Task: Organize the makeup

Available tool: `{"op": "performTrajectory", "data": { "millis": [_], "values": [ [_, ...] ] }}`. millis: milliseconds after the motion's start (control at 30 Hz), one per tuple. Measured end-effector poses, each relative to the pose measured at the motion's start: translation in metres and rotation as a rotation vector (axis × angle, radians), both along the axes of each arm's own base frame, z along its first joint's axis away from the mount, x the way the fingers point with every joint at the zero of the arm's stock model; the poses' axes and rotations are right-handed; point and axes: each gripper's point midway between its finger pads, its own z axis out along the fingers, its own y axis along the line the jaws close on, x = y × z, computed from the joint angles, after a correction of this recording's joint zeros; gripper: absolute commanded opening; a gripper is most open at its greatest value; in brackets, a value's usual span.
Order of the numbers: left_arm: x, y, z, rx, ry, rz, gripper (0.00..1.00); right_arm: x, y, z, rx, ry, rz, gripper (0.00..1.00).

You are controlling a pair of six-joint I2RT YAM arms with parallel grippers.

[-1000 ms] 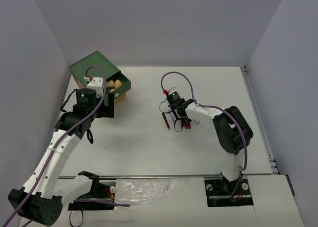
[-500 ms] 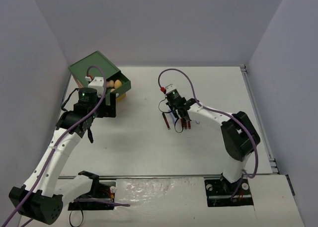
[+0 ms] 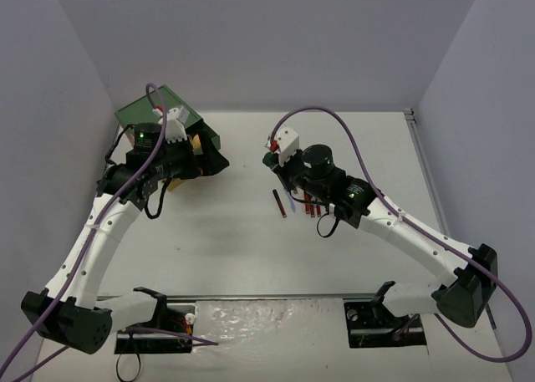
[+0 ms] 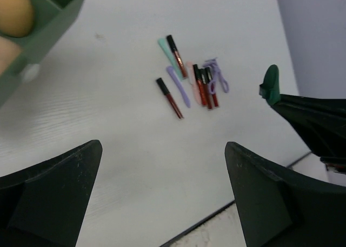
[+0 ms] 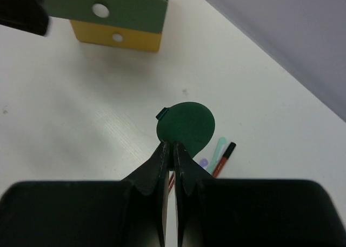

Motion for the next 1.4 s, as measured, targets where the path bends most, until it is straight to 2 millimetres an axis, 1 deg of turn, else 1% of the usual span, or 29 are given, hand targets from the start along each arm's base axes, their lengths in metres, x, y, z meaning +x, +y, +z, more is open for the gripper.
{"op": "performTrajectory", "data": {
  "millis": [100,267,333,433,467,533,567,667,767,833,900,933,1033,1067,1167,1233,1300,1333,1400],
  "values": [
    [-0.001,-0.023,0.003,-0.074,0.041,-0.051,0.96,-0.012,0.014,0.009,0.023,-0.027,0.076,0.0],
    [-0.005,-0.059,0.012,-0.145,0.076,-0.132,0.95,-0.027,0.026,0.005,0.022,-0.033,0.152,0.0],
    [-0.007,-0.069,0.013,-0.162,0.081,-0.153,0.91,-0.03,0.028,0.002,0.02,-0.029,0.166,0.0],
    [-0.009,-0.077,0.015,-0.178,0.088,-0.166,0.84,-0.032,0.029,0.001,0.019,-0.027,0.174,0.0],
    [-0.01,-0.079,0.015,-0.182,0.091,-0.168,0.8,-0.032,0.029,0.0,0.019,-0.026,0.174,0.0],
    [-0.011,-0.083,0.014,-0.185,0.098,-0.175,0.74,-0.033,0.028,0.0,0.018,-0.028,0.175,0.0],
    [-0.011,-0.085,0.013,-0.187,0.102,-0.178,0.69,-0.033,0.028,0.001,0.018,-0.03,0.175,0.0],
    [-0.011,-0.091,0.008,-0.189,0.123,-0.184,0.6,-0.033,0.028,0.001,0.02,-0.033,0.175,0.0],
    [-0.012,-0.097,0.002,-0.186,0.145,-0.192,0.54,-0.033,0.028,0.002,0.023,-0.036,0.176,0.0],
    [-0.012,-0.101,-0.002,-0.184,0.16,-0.197,0.46,-0.032,0.029,0.001,0.025,-0.038,0.176,0.0],
    [-0.012,-0.104,-0.006,-0.183,0.171,-0.2,0.43,-0.033,0.028,-0.001,0.021,-0.034,0.176,0.0],
    [-0.011,-0.105,-0.007,-0.182,0.176,-0.198,0.38,-0.033,0.028,-0.003,0.019,-0.033,0.176,0.0],
    [-0.011,-0.108,-0.009,-0.183,0.179,-0.199,0.08,-0.033,0.028,-0.004,0.016,-0.033,0.177,0.0],
    [-0.01,-0.108,-0.008,-0.185,0.178,-0.199,0.01,-0.033,0.028,-0.004,0.016,-0.034,0.177,0.0],
    [-0.009,-0.112,-0.004,-0.2,0.161,-0.203,0.0,-0.033,0.028,-0.003,0.018,-0.036,0.177,0.01],
    [-0.008,-0.113,-0.001,-0.205,0.15,-0.207,0.0,-0.032,0.028,-0.003,0.018,-0.036,0.176,0.08],
    [-0.008,-0.115,0.001,-0.208,0.141,-0.209,0.0,-0.032,0.028,-0.003,0.018,-0.036,0.176,0.26],
    [-0.008,-0.115,0.002,-0.21,0.135,-0.209,0.0,-0.032,0.028,-0.003,0.019,-0.037,0.175,0.42],
    [-0.007,-0.114,0.004,-0.209,0.119,-0.204,0.0,-0.032,0.028,-0.002,0.022,-0.037,0.171,0.58]
  ]
}}
